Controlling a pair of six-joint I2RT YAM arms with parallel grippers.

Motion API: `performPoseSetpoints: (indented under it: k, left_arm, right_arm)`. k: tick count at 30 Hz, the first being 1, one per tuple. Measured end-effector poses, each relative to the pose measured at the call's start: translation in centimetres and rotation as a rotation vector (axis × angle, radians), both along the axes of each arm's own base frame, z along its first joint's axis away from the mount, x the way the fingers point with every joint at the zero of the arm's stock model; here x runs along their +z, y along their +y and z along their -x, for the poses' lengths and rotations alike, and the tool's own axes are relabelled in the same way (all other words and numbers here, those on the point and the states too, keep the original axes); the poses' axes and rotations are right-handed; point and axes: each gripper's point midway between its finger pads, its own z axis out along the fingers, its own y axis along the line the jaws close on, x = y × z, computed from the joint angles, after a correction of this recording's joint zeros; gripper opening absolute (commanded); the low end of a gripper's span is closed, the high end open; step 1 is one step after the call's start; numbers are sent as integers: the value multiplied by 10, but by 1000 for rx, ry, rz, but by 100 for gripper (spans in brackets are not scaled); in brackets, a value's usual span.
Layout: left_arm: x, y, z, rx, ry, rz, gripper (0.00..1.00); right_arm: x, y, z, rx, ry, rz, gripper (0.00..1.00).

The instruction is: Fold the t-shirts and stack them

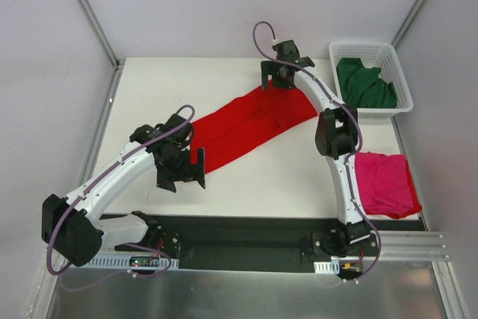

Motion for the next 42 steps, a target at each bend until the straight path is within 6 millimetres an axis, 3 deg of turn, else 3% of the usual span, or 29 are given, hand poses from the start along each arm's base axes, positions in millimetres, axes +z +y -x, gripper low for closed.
performPoseSetpoints:
  k: [3, 7, 10, 12, 14, 18, 21, 23, 31, 36, 42]
  left_arm:
    - [0, 2, -2, 6, -6, -14, 99]
    - [-1, 8, -9, 38, -35, -53, 99]
    - [0, 15, -14, 79, -63, -78, 99]
    - [5, 25, -20, 139, -107, -71, 99]
    - [11, 48, -31, 258, -163, -61, 99]
    - [11, 97, -34, 435, -218, -130, 99]
    - [6, 101, -28, 440, -199, -143, 99]
    - [4, 103, -24, 455, -181, -149, 99]
    - [18, 96, -13, 536, -230, -64, 99]
    - [22, 93, -10, 544, -244, -36, 99]
    - [22, 87, -11, 544, -223, -11, 99]
  right_arm:
    - [44, 30, 29, 62, -39, -25, 96]
    - [119, 102, 93, 196, -86, -172, 96]
    - [135, 145, 142, 294, -56, -244, 96]
    - [119, 167, 170, 347, 7, -254, 96]
    - [87, 180, 191, 376, 95, -233, 96]
    - [19, 191, 210, 394, 240, -166, 96]
    - [-22, 192, 220, 398, 324, -110, 96]
    - [-35, 196, 221, 404, 344, -85, 96]
    - [-18, 219, 217, 452, 282, -105, 96]
    - [-40, 207, 229, 465, 326, -39, 96]
    - [-41, 192, 248, 509, 345, 14, 96]
